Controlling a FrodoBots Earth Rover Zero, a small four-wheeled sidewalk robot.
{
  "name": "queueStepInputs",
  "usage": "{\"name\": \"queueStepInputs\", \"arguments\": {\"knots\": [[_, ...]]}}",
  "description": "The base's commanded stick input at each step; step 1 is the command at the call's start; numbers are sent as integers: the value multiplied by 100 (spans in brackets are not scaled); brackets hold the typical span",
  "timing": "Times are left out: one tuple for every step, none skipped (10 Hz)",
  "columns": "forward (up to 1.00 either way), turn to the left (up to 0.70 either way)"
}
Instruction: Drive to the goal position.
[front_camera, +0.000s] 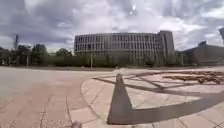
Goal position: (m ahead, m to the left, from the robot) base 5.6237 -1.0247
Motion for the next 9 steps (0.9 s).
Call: {"name": "queueStepInputs", "arguments": {"knots": [[70,0],[70,0],[70,-1],[70,-13],[70,-18],[70,0],[70,0],[70,0],[70,0]]}}
